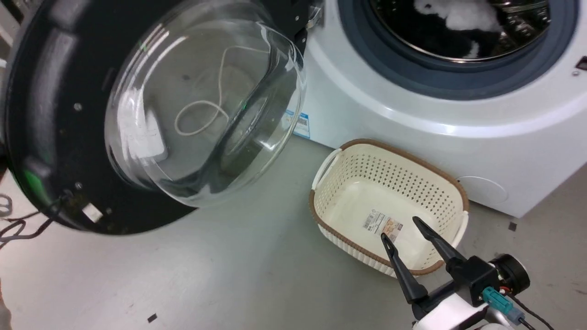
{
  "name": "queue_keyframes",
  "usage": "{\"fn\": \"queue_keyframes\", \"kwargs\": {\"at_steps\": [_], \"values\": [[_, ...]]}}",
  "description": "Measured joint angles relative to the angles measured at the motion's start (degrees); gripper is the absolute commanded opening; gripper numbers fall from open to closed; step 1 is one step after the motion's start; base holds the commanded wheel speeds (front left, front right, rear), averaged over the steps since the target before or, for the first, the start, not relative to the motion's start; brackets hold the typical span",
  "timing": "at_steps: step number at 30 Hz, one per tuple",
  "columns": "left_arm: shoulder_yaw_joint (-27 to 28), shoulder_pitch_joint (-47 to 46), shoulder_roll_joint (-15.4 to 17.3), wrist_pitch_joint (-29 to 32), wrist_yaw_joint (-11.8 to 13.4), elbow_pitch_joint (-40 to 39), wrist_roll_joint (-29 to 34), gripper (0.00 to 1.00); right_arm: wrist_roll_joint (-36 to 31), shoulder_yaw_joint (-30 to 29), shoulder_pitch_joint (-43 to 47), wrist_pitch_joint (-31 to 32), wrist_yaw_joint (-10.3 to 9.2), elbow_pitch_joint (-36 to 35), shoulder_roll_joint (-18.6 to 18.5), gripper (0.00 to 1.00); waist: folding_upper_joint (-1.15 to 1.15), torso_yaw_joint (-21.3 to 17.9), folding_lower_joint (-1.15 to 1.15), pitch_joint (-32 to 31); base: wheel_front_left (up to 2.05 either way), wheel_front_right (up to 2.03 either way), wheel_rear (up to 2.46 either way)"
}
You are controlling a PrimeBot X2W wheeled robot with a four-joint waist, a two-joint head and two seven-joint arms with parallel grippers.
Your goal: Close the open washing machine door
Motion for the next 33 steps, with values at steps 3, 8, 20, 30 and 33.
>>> {"fn": "queue_keyframes", "kwargs": {"at_steps": [3, 8, 20, 30, 33], "values": [[-0.31, 2.12, -0.86, 5.04, -1.26, -2.12, -2.74, 0.0, 0.11, -0.23, 0.07, -0.02, 0.0, 0.42, 0.14, 1.0, 0.0, -0.28, -0.01, -0.93, 0.0, 0.0, 0.0], [-0.75, 8.82, -3.76, 13.96, -1.9, -9.04, -8.56, 0.0, 0.35, -1.18, 0.21, -0.09, 0.0, 1.21, 0.99, 1.0, 0.0, -0.7, -0.01, -3.44, 0.0, 0.0, 0.0], [-9.67, 29.84, -19.2, 23.18, 1.26, -35.0, -13.36, 0.0, -1.04, -7.76, 2.66, -0.52, 0.0, 1.32, 2.93, 1.0, 0.0, -3.3, -0.02, -9.56, 0.0, 0.0, 0.0], [-32.18, 37.67, -19.98, 7.01, 1.55, -38.05, -25.21, 0.0, -3.67, -11.78, 2.33, 0.55, 0.0, 0.11, 3.55, 1.0, 0.0, -11.03, -0.01, -7.38, 0.0, 0.0, 0.0], [-38.83, 36.4, -20.27, 0.77, 0.48, -36.09, -27.84, 0.0, -4.1, -11.79, 2.13, 0.75, 0.01, -0.03, 3.78, 1.0, 0.0, -14.3, -0.01, -5.96, 0.0, 0.0, 0.0]]}}
